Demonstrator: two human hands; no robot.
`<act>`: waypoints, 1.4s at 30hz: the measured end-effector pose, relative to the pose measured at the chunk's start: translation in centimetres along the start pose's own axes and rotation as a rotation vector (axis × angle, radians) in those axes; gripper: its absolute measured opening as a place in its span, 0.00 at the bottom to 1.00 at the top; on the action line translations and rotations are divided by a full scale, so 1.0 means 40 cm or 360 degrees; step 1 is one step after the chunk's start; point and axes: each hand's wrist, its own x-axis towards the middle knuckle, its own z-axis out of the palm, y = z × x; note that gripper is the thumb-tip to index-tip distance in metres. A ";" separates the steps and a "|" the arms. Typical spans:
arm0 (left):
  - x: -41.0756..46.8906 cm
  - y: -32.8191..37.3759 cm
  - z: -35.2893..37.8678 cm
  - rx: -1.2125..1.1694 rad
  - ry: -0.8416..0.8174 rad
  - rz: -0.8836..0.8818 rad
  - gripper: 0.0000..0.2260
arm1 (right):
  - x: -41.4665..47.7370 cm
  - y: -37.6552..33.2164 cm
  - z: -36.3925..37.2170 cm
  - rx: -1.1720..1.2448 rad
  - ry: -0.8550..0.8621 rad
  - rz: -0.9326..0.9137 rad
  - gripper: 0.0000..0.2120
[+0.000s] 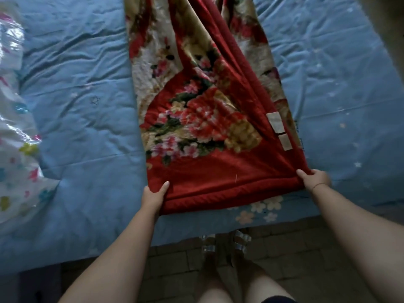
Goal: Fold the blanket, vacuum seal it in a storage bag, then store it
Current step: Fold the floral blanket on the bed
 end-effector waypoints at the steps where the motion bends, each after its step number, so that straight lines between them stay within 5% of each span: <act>1: 0.005 -0.003 -0.003 -0.0060 -0.0016 -0.0041 0.26 | 0.001 -0.011 0.002 0.0025 0.0009 0.0022 0.20; 5: 0.011 -0.009 -0.012 -0.0198 -0.0123 -0.0193 0.23 | 0.005 -0.038 -0.003 0.0226 -0.0047 -0.0094 0.34; 9: -0.002 -0.001 -0.024 -0.0103 -0.0129 -0.0132 0.25 | 0.003 -0.049 -0.001 -0.0042 -0.0172 -0.0306 0.22; 13: -0.022 -0.020 -0.055 0.0050 0.0010 -0.0039 0.26 | -0.033 -0.015 -0.028 0.0078 -0.0138 -0.0453 0.18; 23: -0.033 -0.061 -0.066 0.0280 0.0077 -0.0075 0.30 | -0.047 0.035 0.006 -0.0020 -0.0170 -0.0283 0.19; 29: -0.106 0.081 -0.018 0.0711 0.0342 0.0267 0.45 | -0.083 -0.009 -0.011 0.0171 0.0066 -0.0248 0.39; 42: -0.468 0.494 0.359 0.0651 -0.0693 0.1319 0.40 | -0.194 0.002 -0.334 0.0970 0.0287 -0.0552 0.41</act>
